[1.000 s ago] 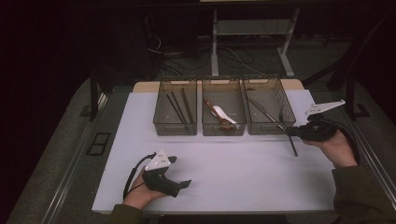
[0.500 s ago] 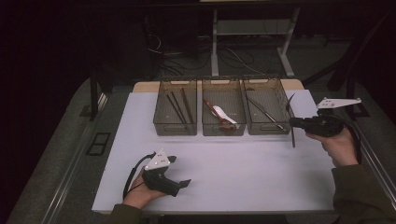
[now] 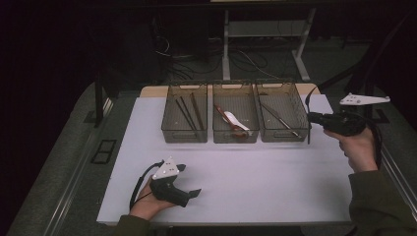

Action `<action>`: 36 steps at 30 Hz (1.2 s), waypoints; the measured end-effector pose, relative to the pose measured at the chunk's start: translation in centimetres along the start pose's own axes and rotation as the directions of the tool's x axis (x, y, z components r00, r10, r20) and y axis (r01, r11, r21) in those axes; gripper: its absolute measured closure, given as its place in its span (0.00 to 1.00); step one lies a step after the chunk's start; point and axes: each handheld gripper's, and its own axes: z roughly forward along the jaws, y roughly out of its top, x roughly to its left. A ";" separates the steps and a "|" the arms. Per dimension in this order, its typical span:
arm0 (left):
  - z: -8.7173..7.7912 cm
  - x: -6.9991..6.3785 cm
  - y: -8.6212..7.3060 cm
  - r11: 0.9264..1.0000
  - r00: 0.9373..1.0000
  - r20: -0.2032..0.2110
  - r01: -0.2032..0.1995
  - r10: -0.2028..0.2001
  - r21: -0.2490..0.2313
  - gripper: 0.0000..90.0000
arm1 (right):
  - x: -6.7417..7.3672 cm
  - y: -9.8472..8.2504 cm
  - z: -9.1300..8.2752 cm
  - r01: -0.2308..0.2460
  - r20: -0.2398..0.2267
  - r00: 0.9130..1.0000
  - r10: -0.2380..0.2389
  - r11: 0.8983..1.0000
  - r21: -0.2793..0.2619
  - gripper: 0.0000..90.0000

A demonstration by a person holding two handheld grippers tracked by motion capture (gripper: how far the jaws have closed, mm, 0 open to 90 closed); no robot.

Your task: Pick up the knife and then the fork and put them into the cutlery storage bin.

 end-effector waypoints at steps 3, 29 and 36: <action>0.0 0.0 0.0 1.000 1.000 0.001 -0.001 0.001 0.002 0.00 | 0.0 0.6 0.0 -0.002 0.006 1.000 0.002 1.000 -0.015 0.94; 0.0 -0.1 0.1 1.000 1.000 0.004 -0.001 0.001 0.000 0.00 | -2.8 4.8 4.1 -0.022 0.084 0.996 0.023 1.000 -0.004 0.94; 0.0 -0.1 0.1 1.000 1.000 0.005 -0.002 0.002 0.001 0.00 | -3.6 4.0 6.1 -0.027 0.104 0.994 0.019 0.996 0.083 0.94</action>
